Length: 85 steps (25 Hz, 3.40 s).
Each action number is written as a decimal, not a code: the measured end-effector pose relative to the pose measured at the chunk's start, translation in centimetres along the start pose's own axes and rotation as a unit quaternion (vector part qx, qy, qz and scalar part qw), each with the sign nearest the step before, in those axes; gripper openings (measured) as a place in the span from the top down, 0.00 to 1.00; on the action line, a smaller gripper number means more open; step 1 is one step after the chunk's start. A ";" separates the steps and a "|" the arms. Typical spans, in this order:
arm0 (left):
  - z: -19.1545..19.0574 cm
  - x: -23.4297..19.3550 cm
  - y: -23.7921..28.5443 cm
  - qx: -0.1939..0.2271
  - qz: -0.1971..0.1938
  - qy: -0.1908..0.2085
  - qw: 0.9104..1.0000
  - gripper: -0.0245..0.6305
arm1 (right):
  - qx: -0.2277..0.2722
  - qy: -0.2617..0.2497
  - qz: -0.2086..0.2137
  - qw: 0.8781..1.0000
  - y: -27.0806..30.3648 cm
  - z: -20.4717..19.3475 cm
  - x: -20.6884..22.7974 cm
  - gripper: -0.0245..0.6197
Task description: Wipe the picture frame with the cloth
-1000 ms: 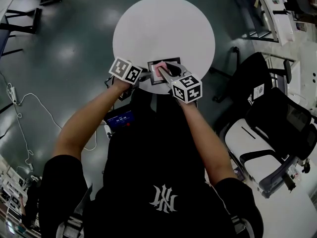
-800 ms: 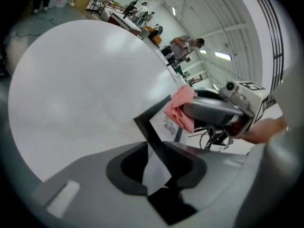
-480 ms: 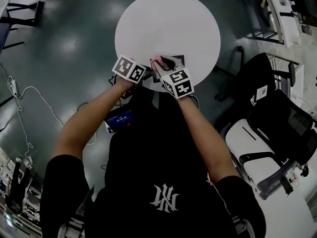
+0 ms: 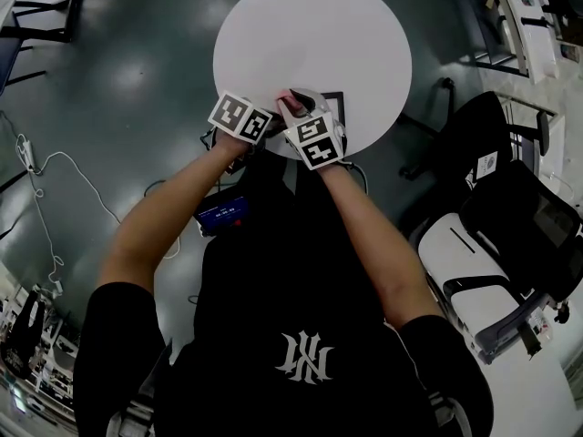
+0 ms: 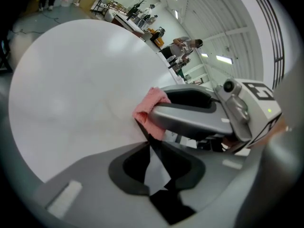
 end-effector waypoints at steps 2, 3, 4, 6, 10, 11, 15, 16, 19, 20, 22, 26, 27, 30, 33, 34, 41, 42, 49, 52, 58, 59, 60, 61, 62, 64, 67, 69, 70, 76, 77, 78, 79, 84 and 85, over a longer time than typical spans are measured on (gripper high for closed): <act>-0.1 0.0 0.0 0.002 0.000 0.001 1.000 0.86 | 0.001 -0.010 -0.001 1.000 0.0 -0.2 0.1 0.84; -0.1 0.0 0.0 0.003 0.001 0.002 1.000 0.86 | 0.001 -0.015 -0.001 1.000 0.0 -0.2 0.1 0.84; -0.1 0.0 -0.1 0.004 0.001 0.003 1.000 0.86 | 0.001 -0.018 -0.003 1.000 -0.1 -0.2 0.3 0.84; 0.0 0.1 -0.1 0.005 0.001 0.005 1.000 0.86 | 0.000 -0.017 -0.010 1.000 -0.4 -0.5 0.8 0.84; -0.1 0.1 -0.1 0.005 0.002 0.007 1.000 0.86 | -0.003 -0.011 -0.030 0.999 -1.2 -1.2 2.1 0.84; -0.1 0.2 -0.1 0.005 0.002 0.007 1.000 0.86 | -0.003 -0.009 -0.035 0.999 -1.5 -1.2 2.4 0.84; -0.1 0.3 -0.1 0.006 0.002 0.006 1.000 0.86 | -0.005 0.002 -0.054 0.999 -2.5 -1.4 3.7 0.84; -0.1 0.3 -0.1 0.006 0.001 0.005 1.000 0.86 | -0.006 0.004 -0.059 0.998 -2.7 -1.6 4.0 0.84; 0.0 0.3 -0.1 0.004 0.001 0.006 1.000 0.86 | -0.009 0.003 -0.073 0.997 -3.3 -1.8 4.8 0.84; 0.0 0.3 -0.1 0.004 0.001 0.007 1.000 0.86 | -0.010 0.002 -0.078 0.997 -3.5 -1.9 5.1 0.84; 0.0 0.3 -0.1 0.004 0.000 0.008 1.000 0.86 | -0.014 0.003 -0.088 0.996 -3.9 -2.1 5.7 0.84; 0.0 0.4 0.0 0.004 0.000 0.011 1.000 0.86 | -0.020 0.000 -0.107 0.994 -4.8 -2.6 7.1 0.84; -0.1 0.4 0.0 0.004 -0.001 0.011 1.000 0.86 | -0.023 -0.004 -0.112 0.993 -5.0 -2.7 7.4 0.84; -0.2 0.4 0.0 0.008 -0.003 0.008 1.000 0.86 | -0.029 -0.009 -0.125 0.992 -5.7 -3.0 8.4 0.84; -0.2 0.4 0.0 0.008 -0.004 0.006 1.000 0.86 | -0.032 -0.005 -0.130 0.991 -6.0 -3.2 9.1 0.84; -0.1 0.4 0.0 0.007 -0.004 0.006 1.000 0.86 | -0.032 -0.002 -0.131 0.991 -6.1 -3.2 9.4 0.84; -0.1 0.6 0.1 0.005 -0.008 0.007 1.000 0.86 | -0.046 0.022 -0.171 0.984 -7.5 -3.5 11.4 0.84; 0.0 0.6 0.1 0.005 -0.009 0.007 1.000 0.86 | -0.037 0.024 -0.171 0.984 -7.8 -3.1 11.3 0.84; -0.1 0.6 0.1 0.005 -0.011 0.008 1.000 0.86 | 0.050 0.040 -0.030 0.998 -5.7 1.1 5.2 0.84; -0.1 0.7 0.1 0.005 -0.010 0.007 1.000 0.86 | 0.038 0.015 0.029 0.999 -3.5 1.1 2.5 0.84; 0.0 0.6 0.2 0.004 -0.009 0.011 1.000 0.86 | 0.006 0.004 0.066 0.998 -1.3 -0.6 0.6 0.84; 0.0 0.7 0.2 0.004 -0.009 0.011 1.000 0.86 | 0.005 -0.001 0.067 0.998 -1.2 -0.6 0.5 0.84; 0.0 0.7 0.2 0.004 -0.009 0.011 1.000 0.86 | 0.002 -0.011 0.067 0.998 -1.1 -0.6 0.4 0.84; 0.0 0.7 0.2 0.005 -0.010 0.011 1.000 0.86 | -0.003 -0.023 0.067 0.998 -1.1 -0.6 0.4 0.84; 0.0 0.6 0.2 0.005 -0.010 0.011 1.000 0.86 | -0.008 -0.037 0.067 0.997 -1.0 -0.6 0.3 0.84; -0.1 0.6 0.2 0.006 -0.010 0.011 1.000 0.86 | -0.012 -0.063 0.068 0.996 -0.9 -0.8 0.2 0.84; -0.2 0.6 0.2 0.006 -0.010 0.011 1.000 0.86 | -0.015 -0.084 0.064 0.994 -1.3 -1.0 0.2 0.84; -0.2 0.6 0.2 0.005 -0.010 0.010 1.000 0.86 | -0.020 -0.087 0.058 0.994 -1.6 -1.3 0.4 0.84; -0.2 0.6 0.2 0.005 -0.010 0.011 1.000 0.86 | -0.023 -0.088 0.055 0.994 -1.7 -1.5 0.6 0.84; -0.2 0.5 0.2 0.006 -0.010 0.008 1.000 0.86 | -0.033 -0.106 0.053 0.992 -2.1 -2.0 1.0 0.84; -0.1 0.5 0.2 0.006 -0.010 0.009 1.000 0.86 | -0.035 -0.111 0.052 0.992 -2.2 -2.0 1.0 0.84; -0.1 0.6 0.2 0.006 -0.010 0.009 1.000 0.86 | -0.037 -0.115 0.050 0.991 -2.3 -2.0 1.1 0.84; -0.1 0.6 0.1 0.006 -0.010 0.010 1.000 0.86 | -0.040 -0.118 0.048 0.991 -2.3 -2.0 1.1 0.84; -0.1 0.7 0.1 0.007 -0.009 0.010 1.000 0.86 | -0.054 -0.132 0.033 0.989 -2.9 -2.2 1.5 0.84; 0.0 0.6 0.1 0.007 -0.009 0.010 1.000 0.86 | -0.056 -0.134 0.030 0.989 -3.0 -2.3 1.7 0.84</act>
Point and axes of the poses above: the fingertips, and each gripper's own axes: y forward along the fingers, x to its right, z out of its top, the point moved 9 cm from there along -y, backward along the fingers, and after that the axes turned 8 degrees about x, right-handed, at the moved point
